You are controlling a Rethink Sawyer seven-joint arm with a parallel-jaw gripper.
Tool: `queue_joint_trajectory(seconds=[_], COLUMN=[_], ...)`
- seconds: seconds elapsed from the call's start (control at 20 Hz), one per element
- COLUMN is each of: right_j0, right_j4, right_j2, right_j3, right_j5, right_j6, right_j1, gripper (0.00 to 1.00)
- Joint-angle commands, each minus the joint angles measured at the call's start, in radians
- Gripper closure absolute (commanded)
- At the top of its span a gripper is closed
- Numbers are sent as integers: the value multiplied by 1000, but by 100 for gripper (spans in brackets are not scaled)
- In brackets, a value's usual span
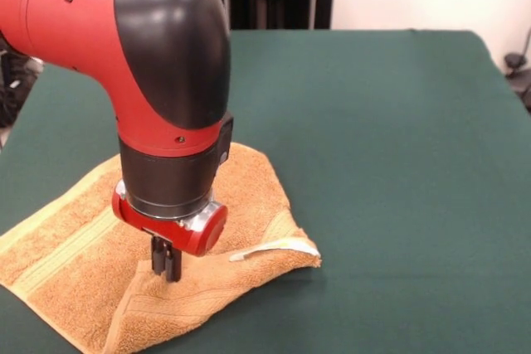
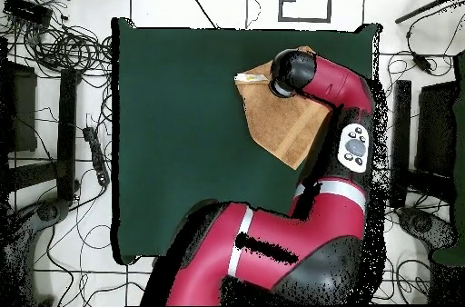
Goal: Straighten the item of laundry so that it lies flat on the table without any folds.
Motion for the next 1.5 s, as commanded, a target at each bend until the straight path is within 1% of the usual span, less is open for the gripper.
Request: queue_joint_trajectory(seconds=[0.05, 0.1, 0.15, 0.35, 0.55, 0.75, 0.95, 1.05, 1.15, 1.25, 1.35, 1.5], right_j0=[89, 98, 106, 132, 137, 121, 82, 52, 19, -15, -34, -63], right_j4=[8, 14, 17, 23, 29, 42, 69, 98, 139, 198, 251, 363], right_j2=[-34, -58, -81, -178, -228, -268, -314, -343, -365, -415, -472, -596], right_j3=[-39, -57, -71, -145, -205, -312, -465, -548, -622, -697, -734, -776], right_j5=[206, 254, 275, 397, 482, 538, 585, 611, 627, 652, 654, 675], right_j6=[300, 334, 362, 441, 483, 549, 604, 632, 616, 575, 548, 516], right_j1=[94, 103, 110, 139, 158, 219, 309, 361, 411, 461, 487, 517], gripper=[100, 100, 100, 100, 100, 100, 100, 100, 100, 100, 100, 100])
